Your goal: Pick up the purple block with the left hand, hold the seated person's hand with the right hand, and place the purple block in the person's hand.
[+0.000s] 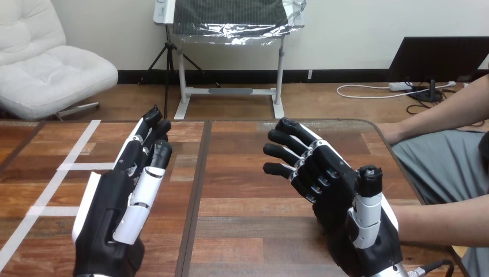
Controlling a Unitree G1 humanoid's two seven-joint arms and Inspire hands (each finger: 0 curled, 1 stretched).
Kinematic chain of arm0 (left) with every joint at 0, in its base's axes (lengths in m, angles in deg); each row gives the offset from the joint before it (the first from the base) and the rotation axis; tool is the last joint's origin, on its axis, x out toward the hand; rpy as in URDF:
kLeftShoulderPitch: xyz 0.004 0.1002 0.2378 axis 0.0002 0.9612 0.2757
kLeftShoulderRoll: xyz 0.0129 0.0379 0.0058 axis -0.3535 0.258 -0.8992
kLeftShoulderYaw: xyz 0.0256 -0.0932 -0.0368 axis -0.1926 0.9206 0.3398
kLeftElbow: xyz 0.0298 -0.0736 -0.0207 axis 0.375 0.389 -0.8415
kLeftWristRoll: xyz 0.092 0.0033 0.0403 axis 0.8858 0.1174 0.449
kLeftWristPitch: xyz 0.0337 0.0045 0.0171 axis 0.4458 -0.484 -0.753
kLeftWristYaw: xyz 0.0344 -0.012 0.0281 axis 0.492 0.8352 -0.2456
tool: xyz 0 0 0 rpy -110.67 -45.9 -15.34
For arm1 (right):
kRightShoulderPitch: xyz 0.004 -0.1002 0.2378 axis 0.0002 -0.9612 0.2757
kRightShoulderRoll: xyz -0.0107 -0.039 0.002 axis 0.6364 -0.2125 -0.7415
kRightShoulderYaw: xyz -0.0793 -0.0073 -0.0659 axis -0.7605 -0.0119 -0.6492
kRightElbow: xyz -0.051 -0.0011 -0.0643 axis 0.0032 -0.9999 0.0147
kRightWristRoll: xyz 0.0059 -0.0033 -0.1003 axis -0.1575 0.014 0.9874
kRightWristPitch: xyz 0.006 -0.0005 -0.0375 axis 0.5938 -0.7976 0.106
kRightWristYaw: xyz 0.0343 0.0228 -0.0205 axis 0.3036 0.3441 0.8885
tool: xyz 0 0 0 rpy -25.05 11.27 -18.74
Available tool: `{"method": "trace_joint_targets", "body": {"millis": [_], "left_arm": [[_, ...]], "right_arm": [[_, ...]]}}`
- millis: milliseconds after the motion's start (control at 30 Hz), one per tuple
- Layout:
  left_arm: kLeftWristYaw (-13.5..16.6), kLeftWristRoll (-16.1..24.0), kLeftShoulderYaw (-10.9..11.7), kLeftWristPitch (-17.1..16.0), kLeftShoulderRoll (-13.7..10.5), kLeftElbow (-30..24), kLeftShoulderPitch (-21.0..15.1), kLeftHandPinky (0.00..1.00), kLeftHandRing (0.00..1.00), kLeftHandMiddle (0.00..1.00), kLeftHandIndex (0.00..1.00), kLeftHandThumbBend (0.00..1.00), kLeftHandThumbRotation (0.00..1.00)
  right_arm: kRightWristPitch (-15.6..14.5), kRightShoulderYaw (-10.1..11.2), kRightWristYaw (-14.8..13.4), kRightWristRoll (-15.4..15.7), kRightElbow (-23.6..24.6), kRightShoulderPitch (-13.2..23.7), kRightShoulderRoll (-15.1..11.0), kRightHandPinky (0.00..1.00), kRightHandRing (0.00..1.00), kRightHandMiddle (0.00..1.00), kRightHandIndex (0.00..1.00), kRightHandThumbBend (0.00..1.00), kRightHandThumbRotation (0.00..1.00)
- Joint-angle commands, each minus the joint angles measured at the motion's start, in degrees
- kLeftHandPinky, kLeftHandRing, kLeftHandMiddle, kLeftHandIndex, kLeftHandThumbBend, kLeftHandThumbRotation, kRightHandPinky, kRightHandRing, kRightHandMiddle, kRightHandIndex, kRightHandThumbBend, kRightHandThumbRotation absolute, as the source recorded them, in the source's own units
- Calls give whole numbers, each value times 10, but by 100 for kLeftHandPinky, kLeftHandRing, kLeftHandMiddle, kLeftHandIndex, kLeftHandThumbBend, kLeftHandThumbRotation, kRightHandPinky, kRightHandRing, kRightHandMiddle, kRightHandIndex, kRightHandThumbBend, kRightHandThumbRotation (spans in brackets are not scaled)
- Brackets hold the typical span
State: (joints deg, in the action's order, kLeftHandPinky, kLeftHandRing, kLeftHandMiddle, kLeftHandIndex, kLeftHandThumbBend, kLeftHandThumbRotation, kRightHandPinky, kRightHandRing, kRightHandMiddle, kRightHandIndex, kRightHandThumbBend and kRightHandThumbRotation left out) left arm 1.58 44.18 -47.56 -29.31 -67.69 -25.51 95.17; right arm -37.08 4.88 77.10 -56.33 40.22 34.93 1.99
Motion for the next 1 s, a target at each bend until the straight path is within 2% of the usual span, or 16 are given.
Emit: {"method": "trace_joint_targets", "body": {"millis": [0,167,267,400,667,833,967], "left_arm": [[10,37,16,-27,-9,12,-31,98,94,90,91,47,78],[26,97,30,-41,-27,32,-42,97,94,89,91,48,80],[35,125,40,-47,-35,45,-50,92,92,89,90,48,78],[44,148,51,-45,-43,57,-58,86,90,89,88,52,74],[61,187,76,-37,-64,84,-75,83,90,90,89,58,67],[72,219,89,-45,-83,109,-88,79,89,91,90,56,65],[75,227,101,-36,-94,129,-101,76,88,91,91,56,63]], "right_arm": [[0,6,-6,-2,28,18,4,78,84,86,87,92,100],[2,8,-6,-4,25,21,2,77,84,86,86,91,100],[4,10,-5,-4,22,23,2,76,84,86,86,91,100],[4,10,-4,-4,21,24,1,75,83,85,85,89,100],[1,10,-8,-1,26,22,1,75,83,85,85,89,100],[-1,12,-11,0,27,21,0,74,83,84,85,89,100],[0,13,-10,-4,27,21,0,74,82,84,84,89,100]]}}
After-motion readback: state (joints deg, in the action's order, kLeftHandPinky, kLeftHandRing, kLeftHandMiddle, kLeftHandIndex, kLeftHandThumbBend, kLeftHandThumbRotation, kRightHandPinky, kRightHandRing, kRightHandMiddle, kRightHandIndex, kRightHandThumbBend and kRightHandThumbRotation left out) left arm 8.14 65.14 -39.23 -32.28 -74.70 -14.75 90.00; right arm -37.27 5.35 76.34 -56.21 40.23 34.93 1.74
